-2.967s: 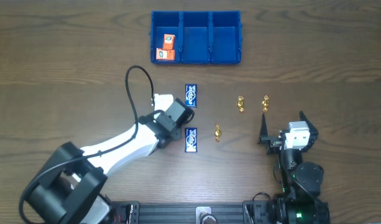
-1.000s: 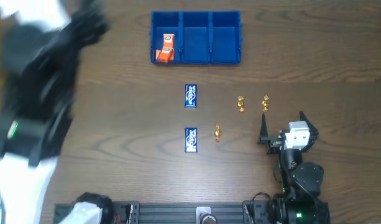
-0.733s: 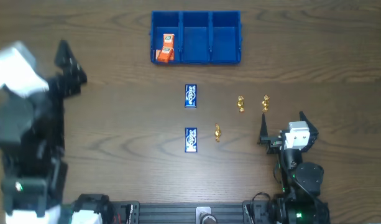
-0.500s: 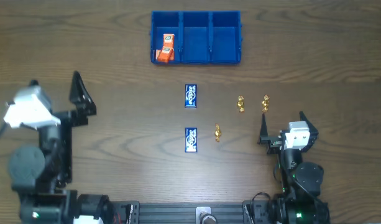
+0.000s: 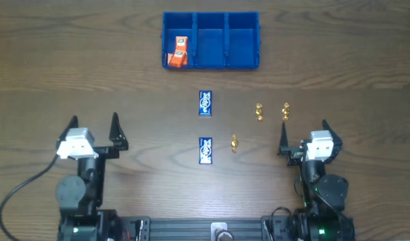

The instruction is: Sort Candies Into Trays

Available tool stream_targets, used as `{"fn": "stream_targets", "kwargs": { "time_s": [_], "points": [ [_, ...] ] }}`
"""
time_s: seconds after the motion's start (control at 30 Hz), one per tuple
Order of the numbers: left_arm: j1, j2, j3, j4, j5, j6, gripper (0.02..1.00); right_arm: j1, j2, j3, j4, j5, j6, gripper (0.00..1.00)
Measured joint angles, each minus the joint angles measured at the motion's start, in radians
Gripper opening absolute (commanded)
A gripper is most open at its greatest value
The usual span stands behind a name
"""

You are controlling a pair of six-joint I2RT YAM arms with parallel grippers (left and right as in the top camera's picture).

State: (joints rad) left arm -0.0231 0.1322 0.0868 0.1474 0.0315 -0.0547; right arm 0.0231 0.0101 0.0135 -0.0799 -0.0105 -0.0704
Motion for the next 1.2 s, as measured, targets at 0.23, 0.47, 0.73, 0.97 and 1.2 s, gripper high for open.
{"fn": "stream_targets", "kwargs": {
  "time_s": [0.23, 0.47, 0.73, 0.97, 1.2],
  "points": [
    [0.000, -0.092, -0.079, -0.141, 0.024, 0.000, 0.998, 0.000, 0.000, 0.000, 0.000, 0.000, 0.000, 0.998],
    [0.000, -0.119, -0.070, -0.174, 0.024, 0.000, 0.998, 0.000, 0.000, 0.000, 0.000, 0.000, 0.000, 0.998],
    [0.000, -0.119, -0.069, -0.176, 0.024, 0.000, 0.998, 0.000, 0.000, 0.000, 0.000, 0.000, 0.000, 0.998],
    [0.000, -0.119, -0.068, -0.177, 0.024, 0.000, 0.998, 0.000, 0.000, 0.000, 0.000, 0.000, 0.000, 0.998],
    [0.000, -0.119, -0.068, -0.177, 0.024, 0.000, 0.998, 0.000, 0.000, 0.000, 0.000, 0.000, 0.000, 0.998]
  ]
}}
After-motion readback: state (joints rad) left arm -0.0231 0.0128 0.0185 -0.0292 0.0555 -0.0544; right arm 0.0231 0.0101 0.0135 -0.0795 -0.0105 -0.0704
